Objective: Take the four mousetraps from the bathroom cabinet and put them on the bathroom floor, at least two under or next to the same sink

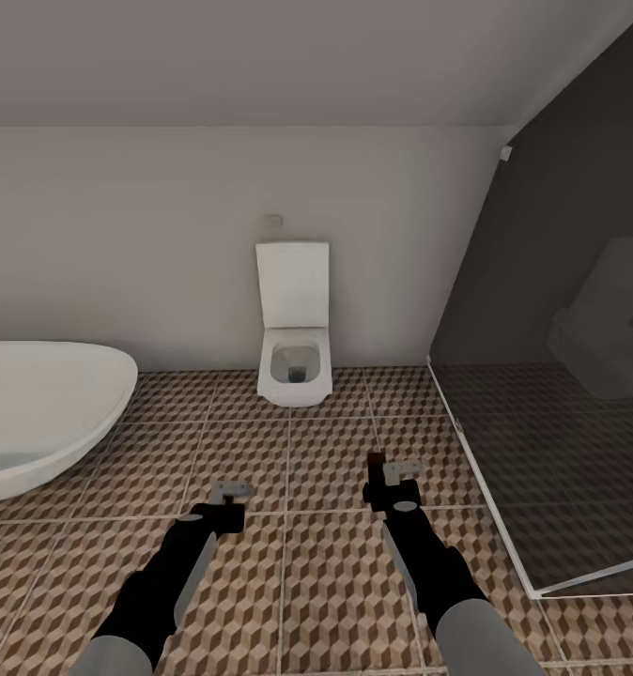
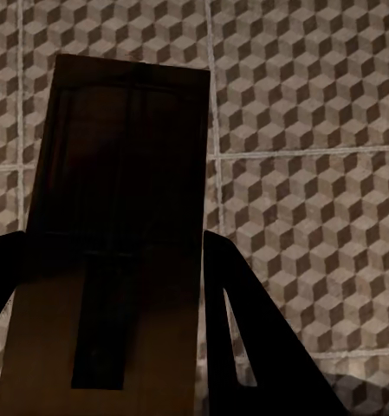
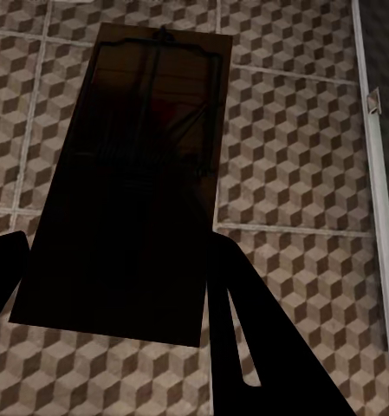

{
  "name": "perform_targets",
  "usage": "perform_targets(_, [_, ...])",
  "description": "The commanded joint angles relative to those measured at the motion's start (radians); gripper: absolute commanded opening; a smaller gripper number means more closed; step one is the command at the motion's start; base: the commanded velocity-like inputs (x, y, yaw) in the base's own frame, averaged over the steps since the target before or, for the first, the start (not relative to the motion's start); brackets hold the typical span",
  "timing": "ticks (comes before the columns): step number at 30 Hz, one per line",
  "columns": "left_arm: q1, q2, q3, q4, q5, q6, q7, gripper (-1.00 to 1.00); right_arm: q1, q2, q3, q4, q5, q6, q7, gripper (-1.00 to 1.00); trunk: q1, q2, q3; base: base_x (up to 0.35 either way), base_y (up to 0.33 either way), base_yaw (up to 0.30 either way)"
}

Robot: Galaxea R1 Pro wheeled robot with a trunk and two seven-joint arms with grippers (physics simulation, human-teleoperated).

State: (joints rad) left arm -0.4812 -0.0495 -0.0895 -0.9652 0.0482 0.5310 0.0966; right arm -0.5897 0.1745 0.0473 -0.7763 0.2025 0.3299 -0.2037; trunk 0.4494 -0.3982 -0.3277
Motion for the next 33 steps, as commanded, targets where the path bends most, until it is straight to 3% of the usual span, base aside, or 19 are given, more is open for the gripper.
perform_targets(1, [-0.001, 0.0, -0.003, -0.006, 0.002, 0.006, 0.007, -1.0, 0.0, 0.0, 0.002, -0.002, 0.005, 0.008, -0.001, -1.0, 0.001, -0.002, -0.002, 0.0, 0.0, 0.0])
perform_targets(5, [-0.001, -0.001, -0.003, -0.02, 0.003, 0.007, 0.008, -1.0, -0.001, 0.0, 0.003, -0.002, 0.005, 0.008, 0.0, -1.0, 0.001, -0.002, -0.002, 0.0, 0.0, 0.0])
perform_targets(16, [-0.001, -0.012, -0.008, -0.067, 0.004, 0.009, 0.009, -1.0, -0.001, 0.0, 0.003, -0.001, 0.004, 0.008, 0.0, -1.0, 0.043, -0.079, -0.036, 0.0, 0.0, 0.0])
perform_targets(27, [-0.001, -0.003, -0.01, -0.074, 0.003, -0.003, 0.001, -1.0, -0.001, 0.0, 0.006, -0.001, 0.003, 0.008, 0.0, -1.0, 0.085, -0.156, -0.071, 0.0, 0.0, 0.0])
perform_targets(29, [-0.001, 0.003, -0.01, -0.071, 0.003, -0.015, 0.0, -1.0, -0.001, 0.0, 0.006, 0.0, 0.003, 0.005, 0.0, -1.0, 0.093, -0.17, -0.077, 0.0, 0.0, 0.0])
perform_targets(33, [-0.001, 0.014, -0.011, -0.035, 0.004, -0.11, -0.002, -1.0, -0.001, 0.0, 0.006, 0.003, 0.003, -0.017, 0.0, -1.0, 0.108, -0.198, -0.09, 0.0, 0.0, 0.0])
